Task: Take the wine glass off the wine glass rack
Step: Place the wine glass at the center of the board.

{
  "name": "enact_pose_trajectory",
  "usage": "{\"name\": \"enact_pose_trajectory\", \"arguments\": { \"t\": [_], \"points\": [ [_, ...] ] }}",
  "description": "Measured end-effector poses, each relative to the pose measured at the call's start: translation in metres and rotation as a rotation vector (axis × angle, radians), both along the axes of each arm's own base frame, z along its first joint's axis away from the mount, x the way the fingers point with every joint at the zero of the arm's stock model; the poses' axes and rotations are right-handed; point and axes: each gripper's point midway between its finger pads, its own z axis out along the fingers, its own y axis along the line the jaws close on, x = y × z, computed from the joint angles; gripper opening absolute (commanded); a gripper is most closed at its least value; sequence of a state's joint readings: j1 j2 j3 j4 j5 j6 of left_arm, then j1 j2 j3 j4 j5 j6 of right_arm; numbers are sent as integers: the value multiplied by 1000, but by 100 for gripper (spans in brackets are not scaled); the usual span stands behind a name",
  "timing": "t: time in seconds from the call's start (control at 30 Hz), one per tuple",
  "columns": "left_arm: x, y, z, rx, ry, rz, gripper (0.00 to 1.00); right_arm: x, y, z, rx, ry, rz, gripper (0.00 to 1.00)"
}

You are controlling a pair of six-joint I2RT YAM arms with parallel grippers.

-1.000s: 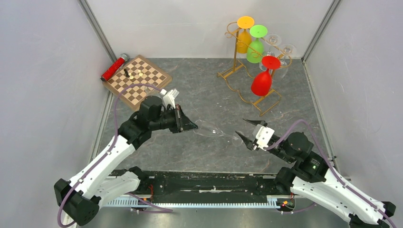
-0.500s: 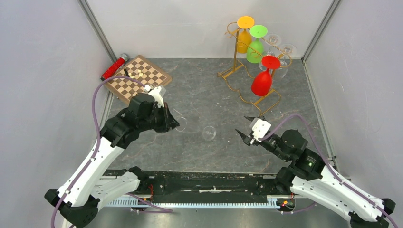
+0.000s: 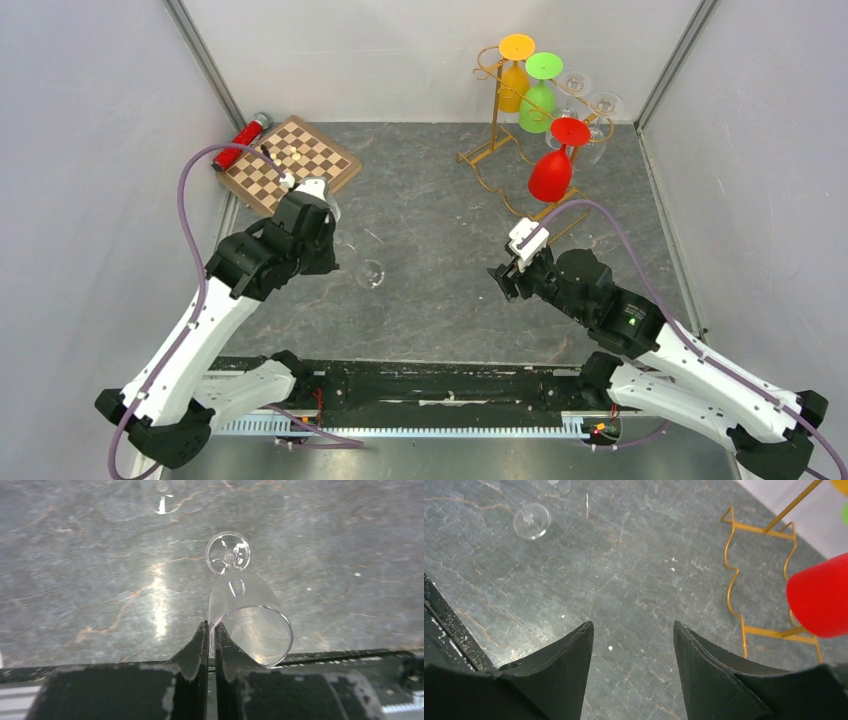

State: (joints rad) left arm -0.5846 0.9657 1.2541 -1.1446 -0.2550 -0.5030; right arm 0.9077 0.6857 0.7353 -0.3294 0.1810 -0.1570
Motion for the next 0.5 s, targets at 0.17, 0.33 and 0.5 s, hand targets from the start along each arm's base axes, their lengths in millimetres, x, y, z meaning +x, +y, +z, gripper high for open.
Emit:
{"name": "enact_pose_trajectory", "arguments": {
  "t": [0.17, 0.33, 0.5],
  "points": [
    [8, 17, -12, 134, 32, 53, 2, -4, -1, -11, -5, 58, -7, 63],
    [16, 24, -21, 211, 56, 77, 2, -9, -4, -13, 17, 63, -6, 63],
    [22, 27, -23, 238, 74, 90, 2, -13, -5, -16, 22, 75, 6, 63]
  ]
}}
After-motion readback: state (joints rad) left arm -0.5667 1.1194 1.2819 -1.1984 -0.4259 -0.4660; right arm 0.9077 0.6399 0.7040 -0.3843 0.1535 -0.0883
